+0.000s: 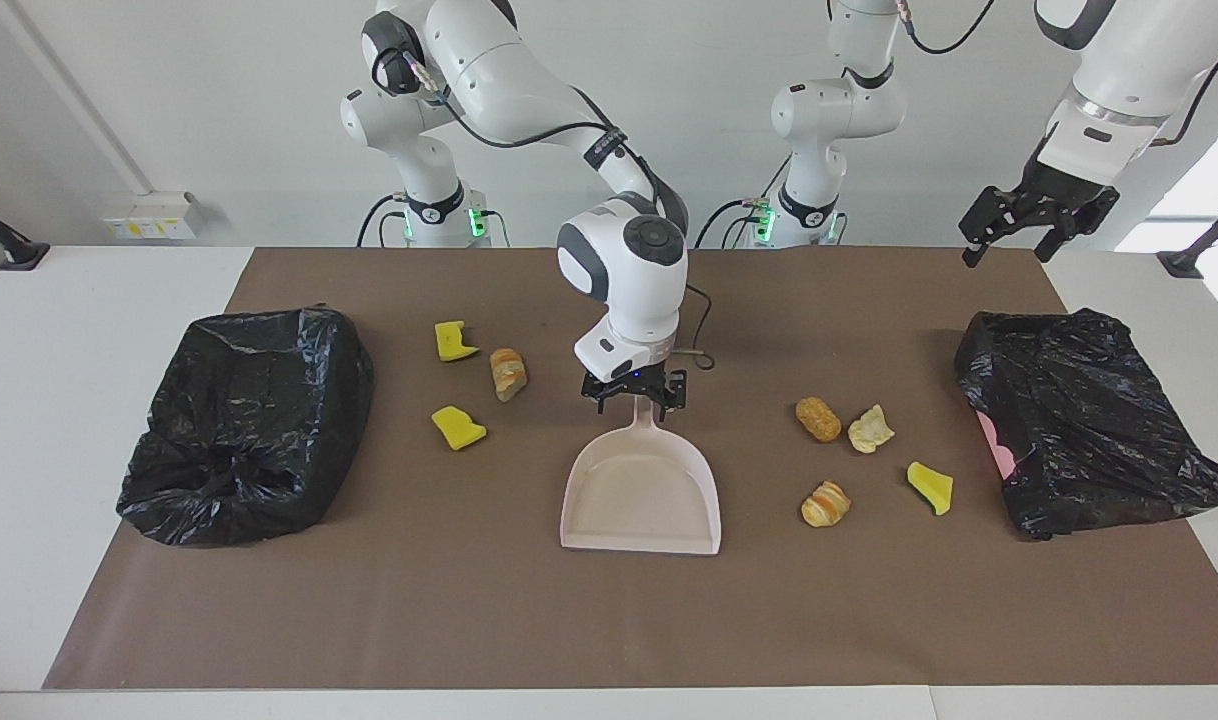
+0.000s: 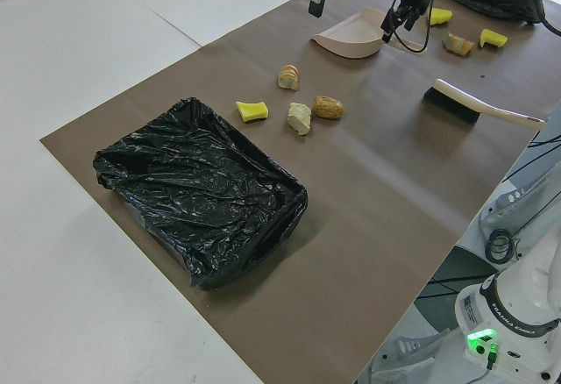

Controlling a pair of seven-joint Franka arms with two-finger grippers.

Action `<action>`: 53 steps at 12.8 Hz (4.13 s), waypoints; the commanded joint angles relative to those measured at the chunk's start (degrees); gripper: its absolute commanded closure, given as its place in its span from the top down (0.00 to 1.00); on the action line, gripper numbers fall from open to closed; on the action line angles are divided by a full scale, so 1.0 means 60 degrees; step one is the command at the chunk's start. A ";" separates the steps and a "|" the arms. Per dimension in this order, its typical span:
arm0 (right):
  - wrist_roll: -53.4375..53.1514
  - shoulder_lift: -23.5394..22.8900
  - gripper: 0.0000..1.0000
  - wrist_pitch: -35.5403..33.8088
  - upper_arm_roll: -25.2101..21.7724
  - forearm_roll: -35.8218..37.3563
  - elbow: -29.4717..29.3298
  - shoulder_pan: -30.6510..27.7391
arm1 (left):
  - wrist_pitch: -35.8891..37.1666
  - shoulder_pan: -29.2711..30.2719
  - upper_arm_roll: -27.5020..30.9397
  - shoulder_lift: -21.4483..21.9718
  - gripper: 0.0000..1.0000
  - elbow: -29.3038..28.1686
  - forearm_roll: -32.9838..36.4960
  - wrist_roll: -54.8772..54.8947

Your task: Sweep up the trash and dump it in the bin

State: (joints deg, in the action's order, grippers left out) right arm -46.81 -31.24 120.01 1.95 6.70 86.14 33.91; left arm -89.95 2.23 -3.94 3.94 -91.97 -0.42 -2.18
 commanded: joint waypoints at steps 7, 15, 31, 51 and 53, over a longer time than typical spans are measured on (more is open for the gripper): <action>0.0404 0.0476 0.20 -0.0153 0.0304 0.0143 0.0819 0.0282 | -0.0286 -0.1160 0.0026 0.1144 1.00 -0.2158 -0.0824 -0.0135; 0.0419 0.0652 0.41 -0.0066 0.0304 0.0069 0.0789 0.0209 | -0.0711 -0.2683 0.0012 0.3077 1.00 -0.5234 -0.0853 -0.0794; 0.7954 0.2291 0.00 -0.2511 0.0304 -0.0941 0.0847 -0.1666 | -0.4679 -0.7103 0.0012 0.2557 1.00 -0.8006 -0.1366 -0.4905; 1.5137 0.2585 0.00 -0.3376 0.0290 -0.0005 0.1068 -0.2194 | -0.6454 -0.9893 0.0026 0.1204 0.00 -0.8783 -0.1439 -0.7592; 1.5519 0.2571 0.00 -0.3361 0.0290 0.0069 0.1082 -0.2340 | -0.5740 -0.9704 0.0143 0.1277 0.00 -0.8637 -0.1439 -0.7169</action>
State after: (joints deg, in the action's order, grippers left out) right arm 43.17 -17.42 99.12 3.04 5.94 90.87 21.40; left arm -128.22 -56.55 -4.29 9.38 -143.10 -8.27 -48.05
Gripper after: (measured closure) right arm 0.692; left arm 0.736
